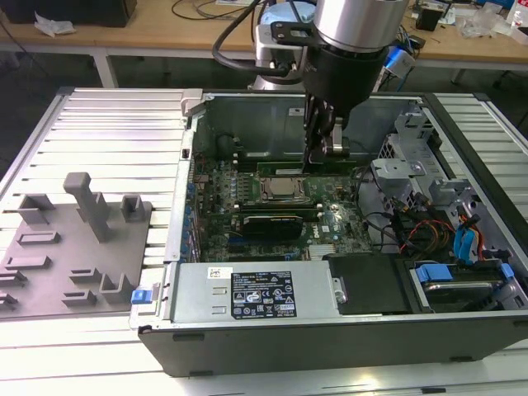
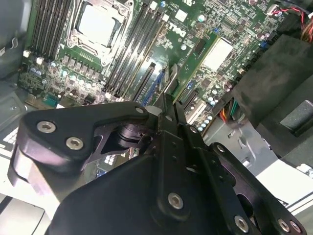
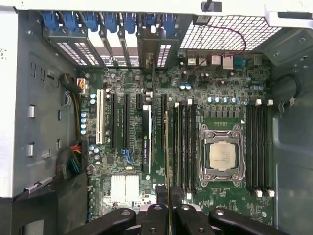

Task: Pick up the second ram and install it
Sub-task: 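Pick up the second ram and move it above second insertion slot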

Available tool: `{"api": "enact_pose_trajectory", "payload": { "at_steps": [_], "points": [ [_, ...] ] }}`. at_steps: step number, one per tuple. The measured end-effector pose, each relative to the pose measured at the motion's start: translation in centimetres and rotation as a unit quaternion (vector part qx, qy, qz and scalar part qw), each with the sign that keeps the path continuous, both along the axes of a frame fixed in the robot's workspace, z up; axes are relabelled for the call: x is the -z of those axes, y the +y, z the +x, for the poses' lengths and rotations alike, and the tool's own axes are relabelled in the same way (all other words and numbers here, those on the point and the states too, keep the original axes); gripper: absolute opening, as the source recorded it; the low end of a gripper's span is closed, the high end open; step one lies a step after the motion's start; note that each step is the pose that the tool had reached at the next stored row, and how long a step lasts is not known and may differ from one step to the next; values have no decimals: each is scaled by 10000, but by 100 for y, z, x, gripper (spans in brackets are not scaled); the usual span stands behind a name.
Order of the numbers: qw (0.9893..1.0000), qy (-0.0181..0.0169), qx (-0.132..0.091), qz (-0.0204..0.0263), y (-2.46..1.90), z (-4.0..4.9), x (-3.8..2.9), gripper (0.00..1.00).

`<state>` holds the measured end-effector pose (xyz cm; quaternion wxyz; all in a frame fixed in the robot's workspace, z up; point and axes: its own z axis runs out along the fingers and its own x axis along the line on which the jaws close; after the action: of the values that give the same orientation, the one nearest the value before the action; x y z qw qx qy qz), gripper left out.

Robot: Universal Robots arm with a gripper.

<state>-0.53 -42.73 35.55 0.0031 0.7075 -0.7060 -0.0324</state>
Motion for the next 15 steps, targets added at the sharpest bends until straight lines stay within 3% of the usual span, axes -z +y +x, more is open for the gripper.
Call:
{"api": "enact_pose_trajectory", "payload": {
  "at_steps": [3, 5, 9, 15],
  "points": [
    [10000, 1, 1, 20, 38, -1, 24, 13],
    [10000, 0, 0, 35, 99, 0, 48, 13],
    [10000, 0, 0, 35, 280, 0, 112, 13],
    [10000, 1, 1, 35, 403, -1, 228, 13]
  ]
}}
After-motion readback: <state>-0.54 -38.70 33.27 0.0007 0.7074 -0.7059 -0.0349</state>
